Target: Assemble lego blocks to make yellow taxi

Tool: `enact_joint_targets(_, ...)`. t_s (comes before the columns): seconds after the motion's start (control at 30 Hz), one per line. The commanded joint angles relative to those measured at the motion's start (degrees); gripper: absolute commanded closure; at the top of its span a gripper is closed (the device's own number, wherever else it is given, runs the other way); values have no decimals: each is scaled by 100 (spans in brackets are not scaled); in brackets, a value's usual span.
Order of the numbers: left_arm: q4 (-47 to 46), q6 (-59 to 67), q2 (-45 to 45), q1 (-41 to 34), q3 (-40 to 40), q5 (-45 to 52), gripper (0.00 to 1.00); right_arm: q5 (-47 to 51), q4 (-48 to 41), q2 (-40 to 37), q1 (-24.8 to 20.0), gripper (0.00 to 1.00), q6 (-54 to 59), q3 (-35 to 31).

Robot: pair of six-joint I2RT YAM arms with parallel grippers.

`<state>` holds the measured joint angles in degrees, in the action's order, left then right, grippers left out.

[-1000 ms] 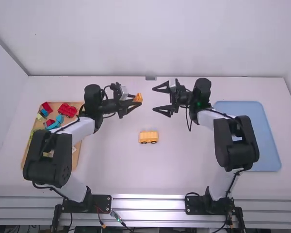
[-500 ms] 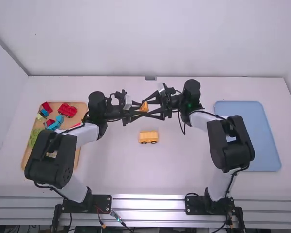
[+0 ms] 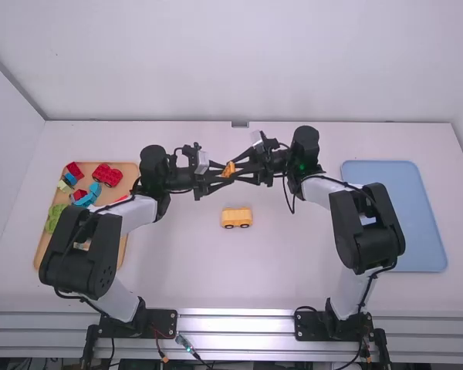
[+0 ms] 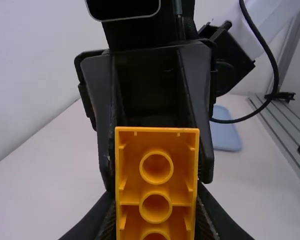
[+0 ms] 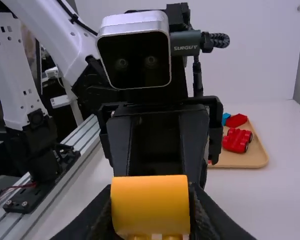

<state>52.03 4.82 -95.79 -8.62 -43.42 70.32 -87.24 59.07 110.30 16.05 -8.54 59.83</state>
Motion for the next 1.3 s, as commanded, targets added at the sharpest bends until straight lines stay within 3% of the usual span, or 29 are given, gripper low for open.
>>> enact_joint_targets(0.0, 72, 92, 76, -2, 33, 61, 64, -105, -28, 66, 50, 76, -153, 129)
enact_joint_targets(0.03, 63, 94, 76, -2, 33, 59, 43, -105, 7, 66, 50, 78, -155, 129)
enact_joint_targets(0.07, 48, 96, 76, 0, 33, 59, 4, -103, 55, 66, 50, 80, -164, 129)
enact_joint_targets(0.1, 46, 94, 76, 0, 33, 59, 1, -101, 85, 66, 50, 84, -201, 129)
enact_joint_targets(0.33, -699, 96, 76, 4, 37, -699, 1, 341, 118, 61, -264, 99, -461, 127)
enact_joint_targets(0.47, -1434, 101, 76, 0, 37, -1576, 1, 925, -693, 59, -601, 100, -101, 122)
enact_joint_targets(0.53, -1755, 103, 76, 0, 37, -2201, 1, 2044, -1853, 52, -723, 100, 645, 125)
enact_joint_targets(0.6, -1845, 114, 76, 0, 37, -2398, 1, 2629, -2465, 7, -728, 100, 988, 136)
enact_joint_targets(0.67, -1967, 120, 76, 4, 37, -2844, 1, 3615, -4026, -197, -717, 100, 1825, 254)
enact_joint_targets(0.73, -2000, 118, 76, 2, 37, -3040, 1, 4186, -4999, -323, -669, 100, 2323, 417)
enact_joint_targets(0.77, -2022, 129, 76, 4, 37, -3239, 1, 5038, -6325, -466, -577, 100, 3014, 726)
enact_joint_targets(0.8, -2026, 153, 76, 4, 37, -3263, 1, 5219, -6592, -485, -551, 100, 3156, 800)
enact_joint_targets(0.87, -2052, 509, 76, 2, 37, -3283, 1, 6334, -8268, -531, -323, 100, 4061, 1329)
enact_joint_targets(0.97, -2052, 752, 76, 4, 31, -3292, 1, 7438, -9744, -518, 35, 100, 4964, 1731)
enact_joint_targets(1.27, -2061, 743, 76, 4, 33, -3407, 1, 8773, -10531, 0, 872, 100, 6485, 1631)
